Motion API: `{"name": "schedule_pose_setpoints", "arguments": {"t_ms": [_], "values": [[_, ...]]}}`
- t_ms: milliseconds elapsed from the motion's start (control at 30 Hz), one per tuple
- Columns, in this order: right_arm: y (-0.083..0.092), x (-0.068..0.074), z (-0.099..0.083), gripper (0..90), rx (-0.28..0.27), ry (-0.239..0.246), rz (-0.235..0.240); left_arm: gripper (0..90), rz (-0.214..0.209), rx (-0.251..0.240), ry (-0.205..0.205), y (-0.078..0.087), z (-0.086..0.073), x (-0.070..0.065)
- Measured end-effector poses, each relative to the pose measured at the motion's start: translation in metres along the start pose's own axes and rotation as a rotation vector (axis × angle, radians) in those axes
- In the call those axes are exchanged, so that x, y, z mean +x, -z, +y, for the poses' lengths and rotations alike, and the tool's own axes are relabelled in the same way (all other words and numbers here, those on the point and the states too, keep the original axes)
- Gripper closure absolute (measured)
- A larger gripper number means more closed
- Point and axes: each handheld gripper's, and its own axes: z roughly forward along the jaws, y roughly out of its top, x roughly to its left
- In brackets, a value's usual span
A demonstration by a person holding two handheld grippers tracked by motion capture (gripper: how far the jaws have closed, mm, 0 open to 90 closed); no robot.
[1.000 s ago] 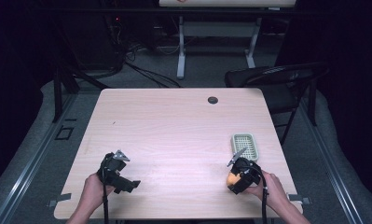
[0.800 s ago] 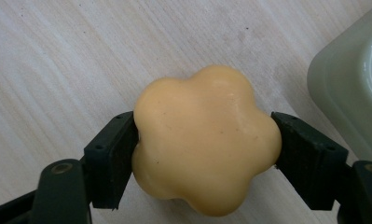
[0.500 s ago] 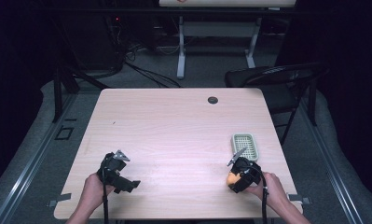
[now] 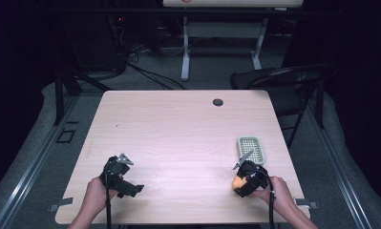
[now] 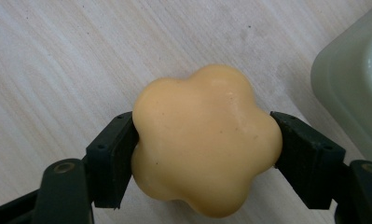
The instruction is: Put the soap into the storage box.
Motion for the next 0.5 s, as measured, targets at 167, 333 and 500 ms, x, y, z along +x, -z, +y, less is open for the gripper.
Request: {"name": "schedule_pose_setpoints", "arguments": {"t_ms": [167,333,500], "values": [[0.0026,0.0009,0.0007,26.6,-0.004,0.007,-0.009,0.1,0.000,-0.001,-0.001,0.0002,0.0000,0.0000],[0.0053,0.0009,0.0007,26.6,-0.017,0.004,-0.011,0.1,-0.001,-0.001,-0.001,0.0003,0.0001,-0.0002],[0.0095,-0.0002,0.0001,26.6,-0.027,-0.002,-0.011,0.1,0.000,-0.001,0.000,0.0004,0.0001,-0.0001]]}}
